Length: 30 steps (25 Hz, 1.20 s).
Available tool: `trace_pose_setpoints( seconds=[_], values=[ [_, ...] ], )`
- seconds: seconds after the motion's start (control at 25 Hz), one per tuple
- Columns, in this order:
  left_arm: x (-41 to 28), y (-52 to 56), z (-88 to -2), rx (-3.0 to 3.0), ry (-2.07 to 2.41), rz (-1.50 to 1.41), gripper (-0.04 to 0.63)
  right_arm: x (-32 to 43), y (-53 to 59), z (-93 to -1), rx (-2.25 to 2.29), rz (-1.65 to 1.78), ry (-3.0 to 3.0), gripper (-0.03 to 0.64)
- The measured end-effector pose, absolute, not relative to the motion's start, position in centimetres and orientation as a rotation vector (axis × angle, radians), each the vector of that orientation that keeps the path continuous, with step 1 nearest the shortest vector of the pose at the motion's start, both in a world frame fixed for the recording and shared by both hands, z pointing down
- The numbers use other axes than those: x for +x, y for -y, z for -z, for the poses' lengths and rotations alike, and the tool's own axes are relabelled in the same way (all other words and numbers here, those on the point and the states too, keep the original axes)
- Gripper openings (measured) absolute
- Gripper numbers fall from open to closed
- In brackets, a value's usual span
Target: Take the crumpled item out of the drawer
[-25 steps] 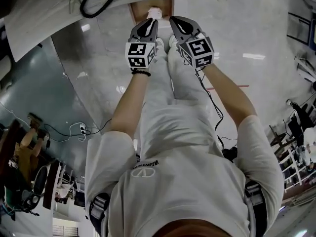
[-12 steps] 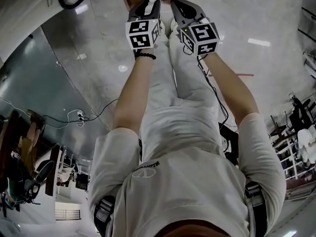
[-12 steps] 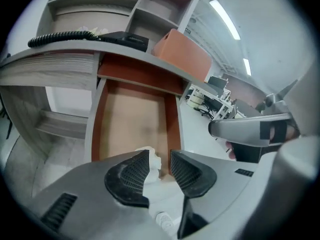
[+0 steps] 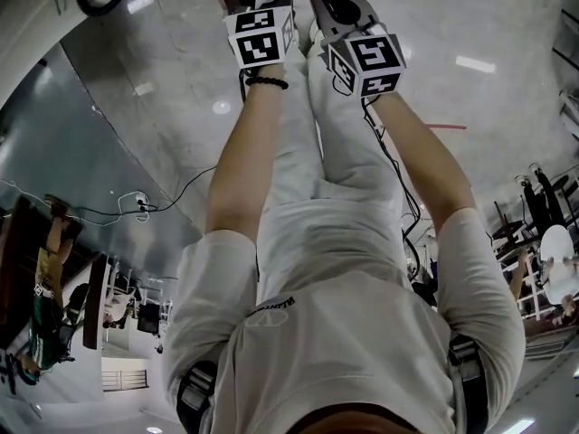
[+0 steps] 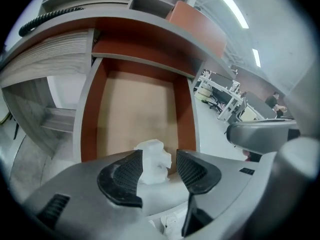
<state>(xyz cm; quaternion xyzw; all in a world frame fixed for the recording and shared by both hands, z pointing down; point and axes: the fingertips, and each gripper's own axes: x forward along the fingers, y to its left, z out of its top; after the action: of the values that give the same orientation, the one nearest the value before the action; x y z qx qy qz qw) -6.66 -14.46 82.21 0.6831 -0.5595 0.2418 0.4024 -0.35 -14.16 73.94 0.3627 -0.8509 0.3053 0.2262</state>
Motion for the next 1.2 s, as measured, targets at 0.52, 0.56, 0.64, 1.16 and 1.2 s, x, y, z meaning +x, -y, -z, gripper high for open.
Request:
trace_pose_setpoints(
  seconds=[0.52,0.56,0.64,1.16,1.2],
  values=[
    [-6.0,14.9,-84.5,1.67,1.399,-0.723,0.212,-0.4,13.7,-75.7,1.027,-0.897,2.343,0.002],
    [-6.0,14.9,-84.7,1.661,1.4,-0.733,0.212,-0.4,13.6,-75.8,1.026,-0.901,2.341,0.002],
    [-6.1,15.2,-85.0,1.64,1.399,-0.748,0.212,-0.4,13.6,-76.0,1.028,-0.909,2.338,0.002],
    [-6.4,15.0,-85.0,1.63,1.389,-0.809,0.098,-0.4,13.1,-76.1,1.035,-0.922,2.337,0.002],
    [-6.5,14.9,-85.1,1.632,1.392,-0.813,0.09,-0.4,13.1,-76.2,1.035,-0.922,2.336,0.002]
  ],
)
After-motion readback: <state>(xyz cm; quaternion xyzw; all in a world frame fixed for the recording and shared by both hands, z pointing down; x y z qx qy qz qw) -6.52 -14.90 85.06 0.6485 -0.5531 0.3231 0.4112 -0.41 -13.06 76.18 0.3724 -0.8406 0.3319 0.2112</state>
